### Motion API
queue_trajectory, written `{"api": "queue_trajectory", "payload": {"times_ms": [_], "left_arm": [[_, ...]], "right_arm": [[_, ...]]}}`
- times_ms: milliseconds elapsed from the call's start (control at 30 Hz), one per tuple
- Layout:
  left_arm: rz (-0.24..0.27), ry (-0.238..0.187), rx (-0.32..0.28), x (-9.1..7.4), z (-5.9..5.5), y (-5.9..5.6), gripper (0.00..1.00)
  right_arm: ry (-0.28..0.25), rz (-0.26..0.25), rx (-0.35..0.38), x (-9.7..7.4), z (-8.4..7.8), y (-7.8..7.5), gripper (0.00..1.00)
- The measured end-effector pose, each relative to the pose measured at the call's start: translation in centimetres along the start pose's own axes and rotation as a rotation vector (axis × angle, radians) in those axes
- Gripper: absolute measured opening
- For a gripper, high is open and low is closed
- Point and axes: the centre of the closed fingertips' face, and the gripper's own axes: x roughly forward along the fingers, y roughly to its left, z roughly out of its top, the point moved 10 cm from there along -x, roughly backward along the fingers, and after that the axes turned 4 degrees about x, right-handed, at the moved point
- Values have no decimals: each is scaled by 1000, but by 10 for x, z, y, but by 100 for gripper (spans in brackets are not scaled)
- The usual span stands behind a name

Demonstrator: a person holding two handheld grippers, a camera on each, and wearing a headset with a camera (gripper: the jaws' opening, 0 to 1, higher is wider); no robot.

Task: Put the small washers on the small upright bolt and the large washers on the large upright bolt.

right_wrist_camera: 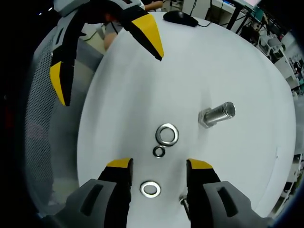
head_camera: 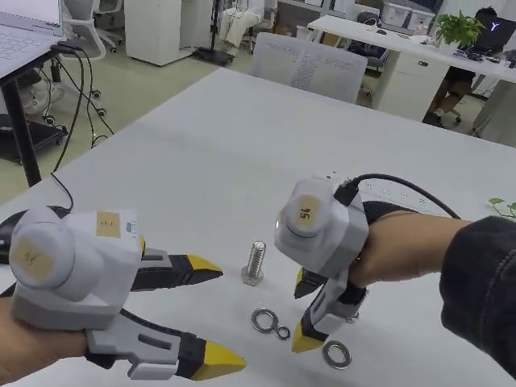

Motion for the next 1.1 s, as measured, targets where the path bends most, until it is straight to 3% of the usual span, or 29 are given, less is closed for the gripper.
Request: {"api": "queue_trajectory", "payload": {"times_ms": [1100], "left_arm": [[9, 1, -2, -4, -1, -2, 62]], "right_arm": [[16, 43, 15, 21, 2, 10, 37]]}}
